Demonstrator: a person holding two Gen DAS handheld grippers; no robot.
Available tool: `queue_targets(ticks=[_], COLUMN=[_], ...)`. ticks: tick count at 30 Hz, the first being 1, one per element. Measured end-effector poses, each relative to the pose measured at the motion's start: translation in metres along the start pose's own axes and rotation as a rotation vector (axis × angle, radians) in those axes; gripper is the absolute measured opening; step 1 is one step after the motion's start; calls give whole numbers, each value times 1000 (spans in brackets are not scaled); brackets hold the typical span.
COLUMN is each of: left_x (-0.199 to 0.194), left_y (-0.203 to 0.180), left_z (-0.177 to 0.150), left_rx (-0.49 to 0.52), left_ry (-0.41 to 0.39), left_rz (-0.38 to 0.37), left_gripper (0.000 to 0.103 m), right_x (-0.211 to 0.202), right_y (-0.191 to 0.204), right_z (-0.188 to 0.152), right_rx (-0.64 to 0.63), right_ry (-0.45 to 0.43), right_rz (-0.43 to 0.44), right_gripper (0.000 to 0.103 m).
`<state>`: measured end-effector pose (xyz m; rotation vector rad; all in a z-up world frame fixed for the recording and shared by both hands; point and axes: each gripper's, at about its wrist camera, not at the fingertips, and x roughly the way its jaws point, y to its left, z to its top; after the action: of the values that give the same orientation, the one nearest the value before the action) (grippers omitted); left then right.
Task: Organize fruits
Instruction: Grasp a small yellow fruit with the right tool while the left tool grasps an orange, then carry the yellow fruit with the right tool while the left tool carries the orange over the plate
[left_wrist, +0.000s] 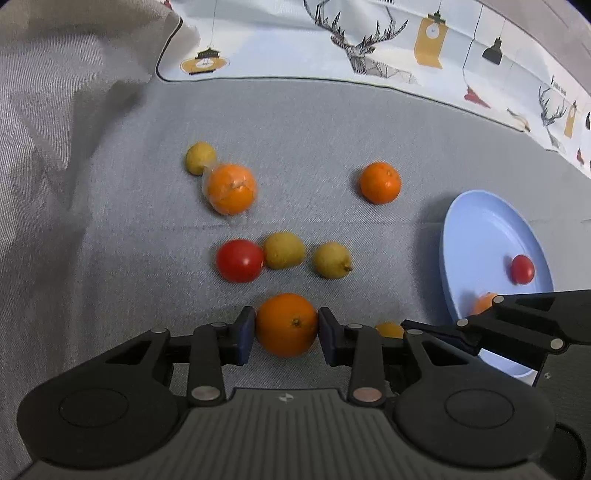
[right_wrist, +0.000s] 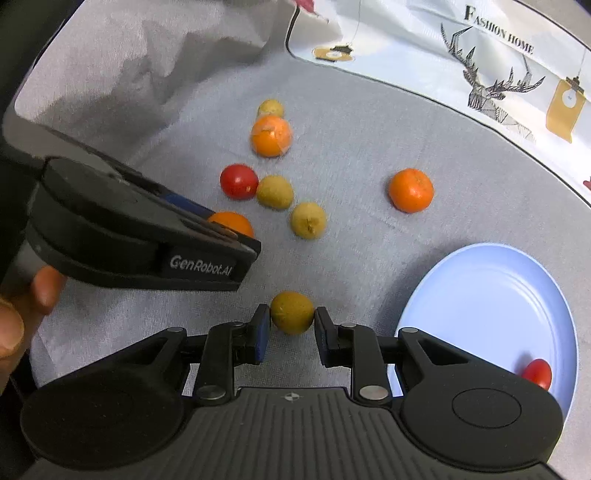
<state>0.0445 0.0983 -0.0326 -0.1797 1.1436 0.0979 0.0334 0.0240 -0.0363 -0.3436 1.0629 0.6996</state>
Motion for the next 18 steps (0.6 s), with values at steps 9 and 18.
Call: queue_targets(ticks=[9,18], left_x=[-8,-13], left_y=[2,3], left_z=[4,7], left_rx=[-34,-32], left_ry=[-47,-86], left_rz=[-11,-15], left_gripper=[39,39], right_x=[-9,-16], right_y=[-5,-10], right_z=[5,7], right_rx=[33,58], right_ry=[-71,-127], right_rz=[-3,-16], right_gripper=[27,27])
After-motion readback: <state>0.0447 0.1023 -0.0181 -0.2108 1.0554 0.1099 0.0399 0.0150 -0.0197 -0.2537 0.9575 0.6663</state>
